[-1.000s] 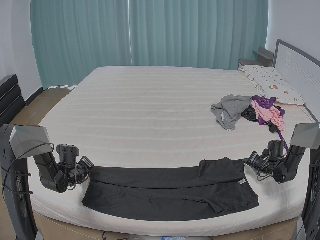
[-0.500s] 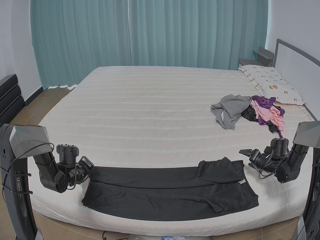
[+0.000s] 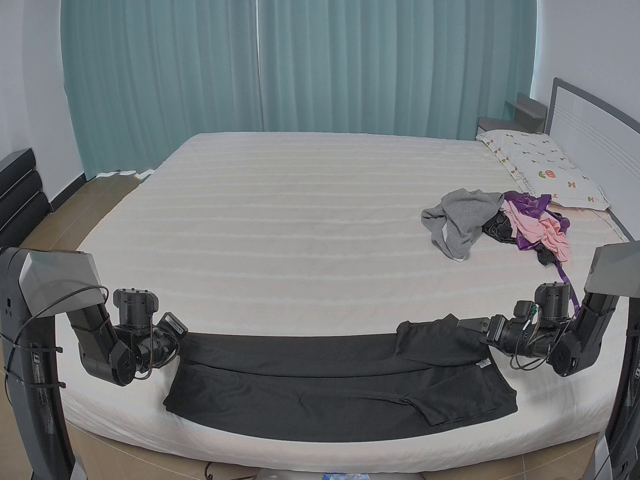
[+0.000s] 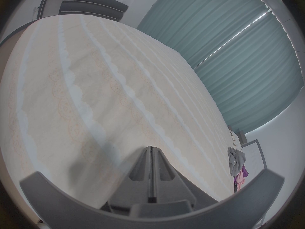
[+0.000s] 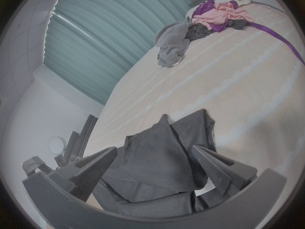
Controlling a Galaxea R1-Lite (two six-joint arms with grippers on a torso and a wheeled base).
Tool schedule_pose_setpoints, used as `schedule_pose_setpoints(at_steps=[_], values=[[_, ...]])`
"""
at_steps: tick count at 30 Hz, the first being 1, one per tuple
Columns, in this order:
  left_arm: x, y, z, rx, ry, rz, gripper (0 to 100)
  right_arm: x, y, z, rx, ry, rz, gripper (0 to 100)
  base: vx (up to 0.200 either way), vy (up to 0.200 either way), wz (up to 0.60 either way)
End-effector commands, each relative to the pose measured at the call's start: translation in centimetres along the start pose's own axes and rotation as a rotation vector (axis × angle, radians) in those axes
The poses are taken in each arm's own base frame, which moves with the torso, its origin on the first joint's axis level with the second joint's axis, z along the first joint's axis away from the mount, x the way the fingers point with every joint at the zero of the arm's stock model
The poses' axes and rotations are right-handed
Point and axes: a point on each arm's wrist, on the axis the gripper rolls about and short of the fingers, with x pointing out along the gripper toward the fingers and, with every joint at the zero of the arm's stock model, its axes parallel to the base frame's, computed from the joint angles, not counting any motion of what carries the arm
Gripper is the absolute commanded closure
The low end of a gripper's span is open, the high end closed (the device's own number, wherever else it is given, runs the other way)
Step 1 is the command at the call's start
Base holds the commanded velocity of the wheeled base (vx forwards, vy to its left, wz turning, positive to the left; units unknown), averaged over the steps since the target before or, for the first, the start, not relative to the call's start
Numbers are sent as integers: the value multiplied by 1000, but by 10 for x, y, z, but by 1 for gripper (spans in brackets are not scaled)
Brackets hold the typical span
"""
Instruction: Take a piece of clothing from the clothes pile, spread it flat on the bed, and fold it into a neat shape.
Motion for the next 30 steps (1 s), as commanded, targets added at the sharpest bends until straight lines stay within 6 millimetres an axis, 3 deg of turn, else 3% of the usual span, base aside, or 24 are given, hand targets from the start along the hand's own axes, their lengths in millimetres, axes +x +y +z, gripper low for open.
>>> schedule_pose_setpoints(at_steps=[1, 7, 8, 9, 30], values=[[1, 0, -1, 0, 1, 2, 100, 13, -12, -10, -4, 45, -18, 0, 0, 0, 0], [1, -1, 0, -1, 0, -2, 100, 15, -16, -9, -10, 41, -25, 0, 0, 0, 0], [1, -1, 0, -1, 0, -2, 100, 15, -16, -9, -10, 41, -25, 100, 0, 0, 0], [1, 0, 0, -1, 0, -2, 100, 19, -24, -12, -31, 53, -39, 100, 0, 0, 0], [2, -1, -1, 0, 1, 0, 100, -12, -38, -23, -71, 63, -31, 100, 0, 0, 0]])
